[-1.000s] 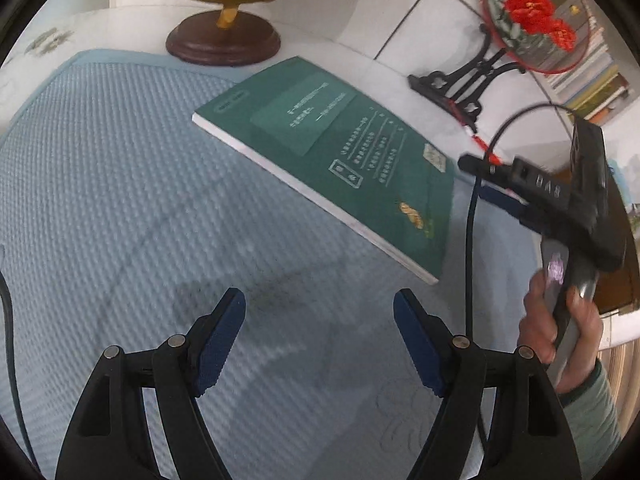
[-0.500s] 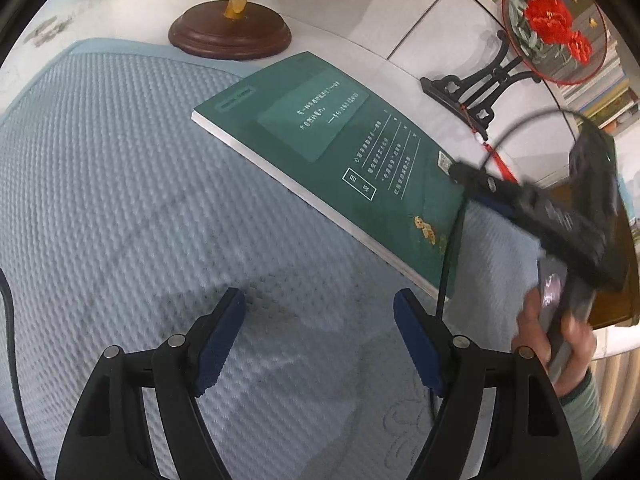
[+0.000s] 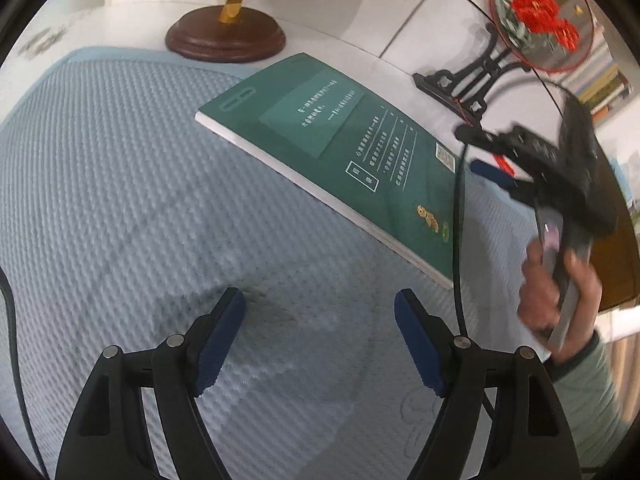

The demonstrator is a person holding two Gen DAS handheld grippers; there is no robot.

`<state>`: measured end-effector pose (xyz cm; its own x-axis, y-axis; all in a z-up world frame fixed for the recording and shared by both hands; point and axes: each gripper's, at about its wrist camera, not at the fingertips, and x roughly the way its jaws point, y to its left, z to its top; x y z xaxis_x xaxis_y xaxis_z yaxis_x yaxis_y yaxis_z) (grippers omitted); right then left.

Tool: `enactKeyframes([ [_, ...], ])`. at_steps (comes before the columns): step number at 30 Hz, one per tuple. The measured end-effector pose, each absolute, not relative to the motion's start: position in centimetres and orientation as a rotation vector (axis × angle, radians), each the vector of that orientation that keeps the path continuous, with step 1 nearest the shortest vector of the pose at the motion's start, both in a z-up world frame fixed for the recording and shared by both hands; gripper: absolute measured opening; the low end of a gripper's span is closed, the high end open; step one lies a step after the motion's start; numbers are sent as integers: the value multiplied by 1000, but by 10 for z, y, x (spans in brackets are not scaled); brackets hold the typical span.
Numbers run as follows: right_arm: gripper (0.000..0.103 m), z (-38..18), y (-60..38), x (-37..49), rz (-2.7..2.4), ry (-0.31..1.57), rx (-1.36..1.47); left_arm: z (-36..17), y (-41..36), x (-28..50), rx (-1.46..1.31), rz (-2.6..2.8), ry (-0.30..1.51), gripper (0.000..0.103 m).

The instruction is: Organize books

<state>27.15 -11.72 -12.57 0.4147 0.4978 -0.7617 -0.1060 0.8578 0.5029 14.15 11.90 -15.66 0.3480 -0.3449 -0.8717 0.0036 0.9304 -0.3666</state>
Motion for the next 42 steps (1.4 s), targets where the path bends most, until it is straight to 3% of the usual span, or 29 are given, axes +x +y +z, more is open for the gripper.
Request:
enactKeyframes([
  [6,77,-131,-105,275,451,1095,344,-159,121,146,-323,-235,1198,79],
  [14,76,-113,-76,218,738,1122,315,-158,157,169,-500,-270,1244,78],
  [19,76,-107,-94,257,542,1046,308,-155,166,172,-465,-249,1244,79],
  [31,77,-139,-69,307,614,1148,221,-158,166,174,-467,-242,1232,79],
  [42,77,-133,-49,206,866,1243,250,-159,172,177,-510,-266,1236,79],
])
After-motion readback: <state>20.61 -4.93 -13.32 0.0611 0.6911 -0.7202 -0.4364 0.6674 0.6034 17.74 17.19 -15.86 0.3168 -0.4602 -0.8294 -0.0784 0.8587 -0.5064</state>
